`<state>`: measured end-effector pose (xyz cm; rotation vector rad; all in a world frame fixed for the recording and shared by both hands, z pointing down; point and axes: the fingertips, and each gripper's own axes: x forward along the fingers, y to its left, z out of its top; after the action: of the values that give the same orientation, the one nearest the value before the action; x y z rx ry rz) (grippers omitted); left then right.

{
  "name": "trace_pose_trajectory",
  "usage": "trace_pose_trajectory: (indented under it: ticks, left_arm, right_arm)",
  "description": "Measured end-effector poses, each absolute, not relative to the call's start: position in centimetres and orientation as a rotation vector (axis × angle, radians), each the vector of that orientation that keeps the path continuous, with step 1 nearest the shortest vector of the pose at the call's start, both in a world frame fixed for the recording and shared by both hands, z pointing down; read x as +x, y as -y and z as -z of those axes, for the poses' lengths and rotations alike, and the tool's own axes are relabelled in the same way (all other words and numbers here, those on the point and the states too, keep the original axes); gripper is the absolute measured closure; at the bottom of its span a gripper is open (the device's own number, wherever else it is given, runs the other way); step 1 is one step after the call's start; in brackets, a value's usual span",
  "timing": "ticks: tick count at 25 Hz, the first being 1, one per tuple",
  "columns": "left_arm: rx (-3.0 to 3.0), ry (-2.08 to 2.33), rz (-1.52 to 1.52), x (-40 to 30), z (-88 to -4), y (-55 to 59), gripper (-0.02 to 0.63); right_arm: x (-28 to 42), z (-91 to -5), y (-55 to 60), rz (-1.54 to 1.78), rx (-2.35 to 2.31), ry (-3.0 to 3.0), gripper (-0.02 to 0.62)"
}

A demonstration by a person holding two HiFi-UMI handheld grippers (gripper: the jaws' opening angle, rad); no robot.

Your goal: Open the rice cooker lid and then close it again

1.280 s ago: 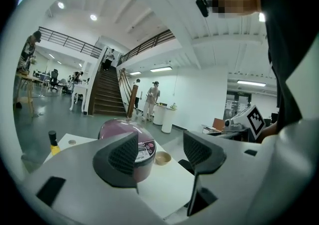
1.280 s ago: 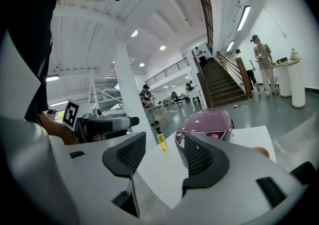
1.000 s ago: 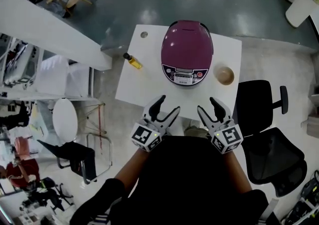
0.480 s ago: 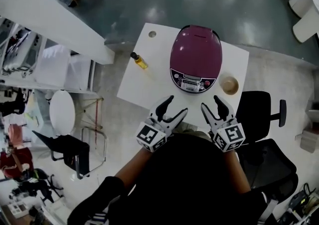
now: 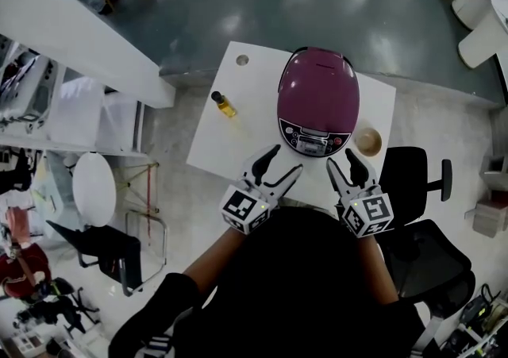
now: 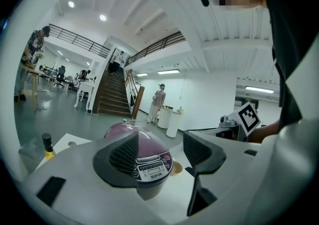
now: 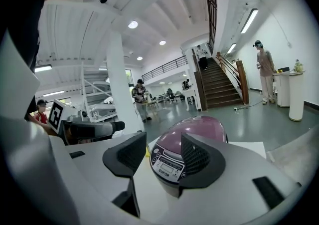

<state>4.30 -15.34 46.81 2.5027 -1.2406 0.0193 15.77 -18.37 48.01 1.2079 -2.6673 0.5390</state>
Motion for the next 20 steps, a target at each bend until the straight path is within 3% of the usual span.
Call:
trace_pose_trajectory:
  ticks: [6, 10, 14, 20]
  left_arm:
    - [2.502, 1.241, 0.006, 2.0, -46.9, 16.1, 0.348]
    - [2.507, 1.234, 0.015, 1.0, -47.0, 16.6, 0.348]
    - [2.509, 1.224, 0.033, 0.4, -47.1, 17.1, 0.348]
    - [2.529, 1.184, 0.039, -0.2, -47.5, 17.6, 0.348]
  right_arm:
    - [14.2, -48.1, 19.4, -0.521, 1.235, 2.633, 0.412]
    - [13.5, -48.6, 19.9, -0.521, 1.255, 2.592, 0.531]
    - [13.0, -49.1, 20.5, -0.5, 1.287, 2.543, 0.586]
    - [12.8, -51.1, 21.5, -0.51, 1.307, 2.412, 0.592]
